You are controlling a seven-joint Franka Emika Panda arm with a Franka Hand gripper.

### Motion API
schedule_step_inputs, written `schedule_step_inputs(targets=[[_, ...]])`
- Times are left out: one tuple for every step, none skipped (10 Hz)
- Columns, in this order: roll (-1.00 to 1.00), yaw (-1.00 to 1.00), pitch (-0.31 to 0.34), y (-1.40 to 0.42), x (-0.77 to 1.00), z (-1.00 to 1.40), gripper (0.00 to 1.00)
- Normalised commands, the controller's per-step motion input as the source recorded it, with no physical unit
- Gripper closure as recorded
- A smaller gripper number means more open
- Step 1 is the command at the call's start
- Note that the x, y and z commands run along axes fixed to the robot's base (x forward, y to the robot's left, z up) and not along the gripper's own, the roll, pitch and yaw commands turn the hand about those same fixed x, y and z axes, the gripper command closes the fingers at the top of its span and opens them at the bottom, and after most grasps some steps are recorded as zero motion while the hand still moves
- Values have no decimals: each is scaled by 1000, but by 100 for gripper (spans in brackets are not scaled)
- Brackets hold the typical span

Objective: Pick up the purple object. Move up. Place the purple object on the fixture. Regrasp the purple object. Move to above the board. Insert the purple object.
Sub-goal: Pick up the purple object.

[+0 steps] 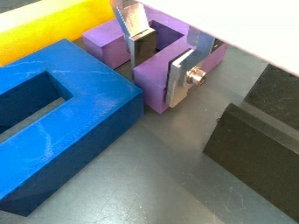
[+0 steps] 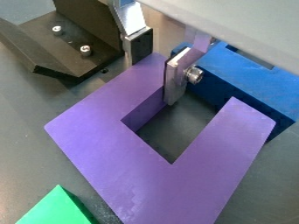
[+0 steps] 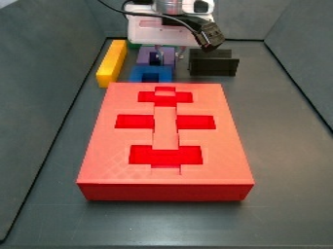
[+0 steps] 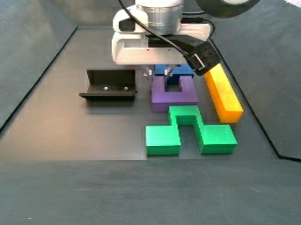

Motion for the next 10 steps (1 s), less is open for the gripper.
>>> schedule_step_inputs(targets=[[0, 0, 0, 0, 0, 0, 100], [0, 0, 0, 0, 0, 0, 100], [0, 0, 0, 0, 0, 0, 100], [0, 0, 0, 0, 0, 0, 100], [0, 0, 0, 0, 0, 0, 100], [0, 0, 0, 0, 0, 0, 100], [0, 0, 0, 0, 0, 0, 100], [0, 0, 0, 0, 0, 0, 100], [0, 0, 0, 0, 0, 0, 100], [0, 0, 0, 0, 0, 0, 100]])
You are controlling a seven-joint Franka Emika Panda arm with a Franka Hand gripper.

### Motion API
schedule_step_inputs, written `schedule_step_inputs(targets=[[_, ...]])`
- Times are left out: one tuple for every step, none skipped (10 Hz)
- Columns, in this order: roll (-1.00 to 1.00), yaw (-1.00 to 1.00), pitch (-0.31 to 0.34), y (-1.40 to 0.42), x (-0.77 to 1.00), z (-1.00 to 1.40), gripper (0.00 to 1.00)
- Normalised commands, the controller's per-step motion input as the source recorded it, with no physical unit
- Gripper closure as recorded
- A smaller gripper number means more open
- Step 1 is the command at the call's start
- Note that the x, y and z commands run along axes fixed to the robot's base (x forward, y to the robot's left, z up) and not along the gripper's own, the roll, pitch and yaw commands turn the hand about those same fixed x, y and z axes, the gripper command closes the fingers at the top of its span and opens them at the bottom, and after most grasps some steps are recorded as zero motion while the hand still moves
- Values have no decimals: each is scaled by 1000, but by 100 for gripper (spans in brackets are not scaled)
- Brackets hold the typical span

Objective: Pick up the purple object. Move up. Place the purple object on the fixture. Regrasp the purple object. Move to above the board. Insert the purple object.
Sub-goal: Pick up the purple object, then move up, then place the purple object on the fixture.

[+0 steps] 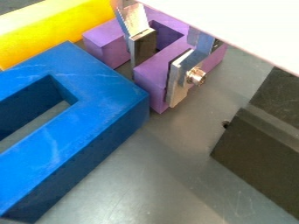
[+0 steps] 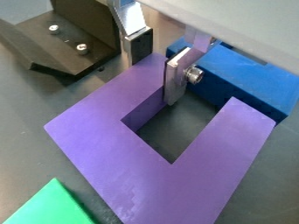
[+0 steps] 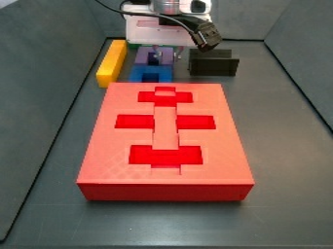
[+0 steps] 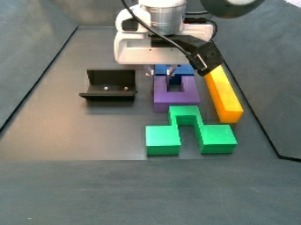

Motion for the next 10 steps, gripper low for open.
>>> schedule_step_inputs(targets=[[0, 0, 0, 0, 0, 0, 100], [0, 0, 0, 0, 0, 0, 100], [0, 0, 0, 0, 0, 0, 100], [0, 0, 0, 0, 0, 0, 100], [0, 0, 0, 0, 0, 0, 100], [0, 0, 0, 0, 0, 833, 100], [-8, -25, 27, -39, -31, 814, 100], [-17, -26, 60, -50, -77, 713, 100], [-51, -6, 23, -10, -21, 242, 100], [-74, 0, 0, 40, 0, 0, 100]])
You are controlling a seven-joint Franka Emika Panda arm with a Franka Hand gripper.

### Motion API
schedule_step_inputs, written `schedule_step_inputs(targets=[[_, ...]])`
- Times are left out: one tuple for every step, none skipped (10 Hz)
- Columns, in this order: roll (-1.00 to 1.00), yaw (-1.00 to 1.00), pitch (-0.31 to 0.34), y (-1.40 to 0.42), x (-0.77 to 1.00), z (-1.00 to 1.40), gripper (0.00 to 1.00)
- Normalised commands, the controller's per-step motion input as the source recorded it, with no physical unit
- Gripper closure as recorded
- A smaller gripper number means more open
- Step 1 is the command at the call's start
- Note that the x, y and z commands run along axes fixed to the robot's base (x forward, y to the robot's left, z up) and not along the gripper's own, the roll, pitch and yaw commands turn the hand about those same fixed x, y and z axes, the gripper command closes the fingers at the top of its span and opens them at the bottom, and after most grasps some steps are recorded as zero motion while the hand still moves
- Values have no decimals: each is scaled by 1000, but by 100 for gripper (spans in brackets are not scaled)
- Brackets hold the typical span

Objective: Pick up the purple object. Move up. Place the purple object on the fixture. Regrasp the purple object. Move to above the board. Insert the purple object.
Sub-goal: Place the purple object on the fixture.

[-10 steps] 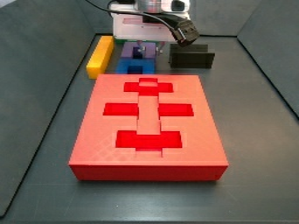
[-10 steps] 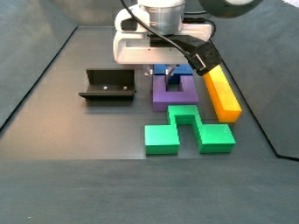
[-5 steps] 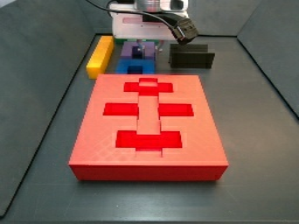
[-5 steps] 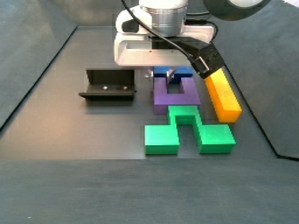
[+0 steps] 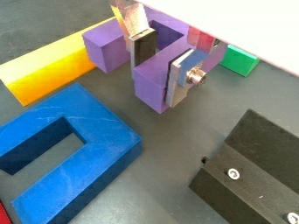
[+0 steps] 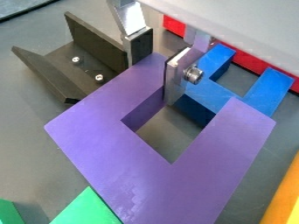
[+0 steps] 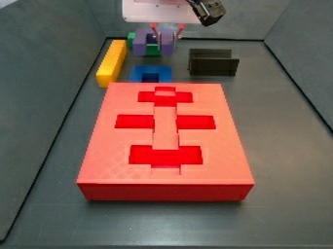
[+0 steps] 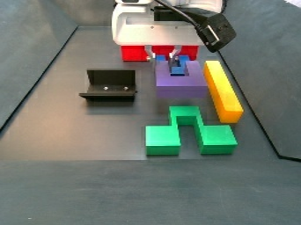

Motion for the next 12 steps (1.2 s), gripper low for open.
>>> schedule_step_inputs(targets=[[-23, -100, -66, 0, 0, 277, 100], [-111, 0, 174, -63, 646, 1000, 100], [-234, -97, 203, -40, 900, 1000, 100], [-14, 0, 309, -74, 1000, 914, 100], [-140, 0, 277, -223, 1000, 703, 100], [-180, 0, 269, -186, 1000, 674, 100], [-269, 0, 326, -149, 1000, 629, 100], [-631, -11, 414, -166, 871, 491, 100], [-869, -46, 346, -160, 831, 417, 100], [-960, -63, 217, -69, 817, 326, 100], [-1000, -77, 154, -11, 769, 263, 100], [-1000, -80, 151, 0, 751, 240, 100]])
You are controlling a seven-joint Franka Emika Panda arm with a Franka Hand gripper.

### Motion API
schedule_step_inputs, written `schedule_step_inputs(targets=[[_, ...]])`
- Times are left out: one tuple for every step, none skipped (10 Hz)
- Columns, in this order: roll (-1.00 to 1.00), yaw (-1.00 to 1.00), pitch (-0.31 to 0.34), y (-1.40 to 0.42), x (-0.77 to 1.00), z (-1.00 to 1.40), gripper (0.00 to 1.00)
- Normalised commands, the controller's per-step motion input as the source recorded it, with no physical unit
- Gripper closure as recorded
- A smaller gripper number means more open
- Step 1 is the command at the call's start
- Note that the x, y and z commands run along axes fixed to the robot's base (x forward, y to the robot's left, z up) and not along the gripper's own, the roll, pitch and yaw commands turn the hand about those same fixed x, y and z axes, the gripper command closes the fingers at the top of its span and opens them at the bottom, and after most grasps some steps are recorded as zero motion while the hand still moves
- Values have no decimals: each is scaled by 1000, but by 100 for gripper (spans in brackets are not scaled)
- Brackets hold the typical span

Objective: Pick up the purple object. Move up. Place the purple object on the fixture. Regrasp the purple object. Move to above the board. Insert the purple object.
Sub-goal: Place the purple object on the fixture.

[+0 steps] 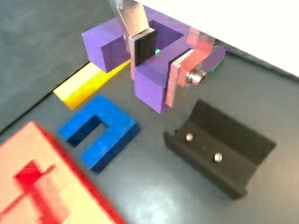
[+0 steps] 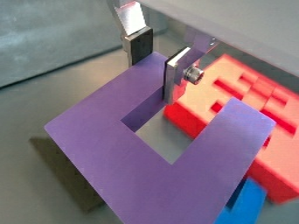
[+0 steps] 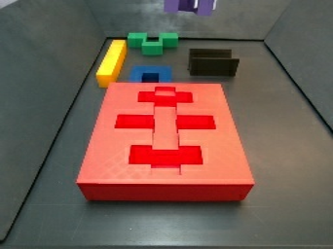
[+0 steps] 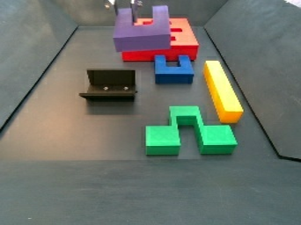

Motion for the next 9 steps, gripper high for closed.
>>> schedule_step_inputs(targets=[[-1000, -74, 120, 0, 737, 180, 100], [-1000, -51, 0, 0, 634, 0, 100], [-769, 0, -177, 0, 554, -40, 100], [-814, 0, -91, 0, 726, -11, 100], [-820, 0, 0, 0, 914, -23, 100], [-754, 0, 17, 0, 949, -66, 100], [-289, -34, 166, -69, 1000, -86, 100], [-306, -100, 0, 0, 1000, -423, 100], [-111, -126, -71, 0, 1000, -569, 100]])
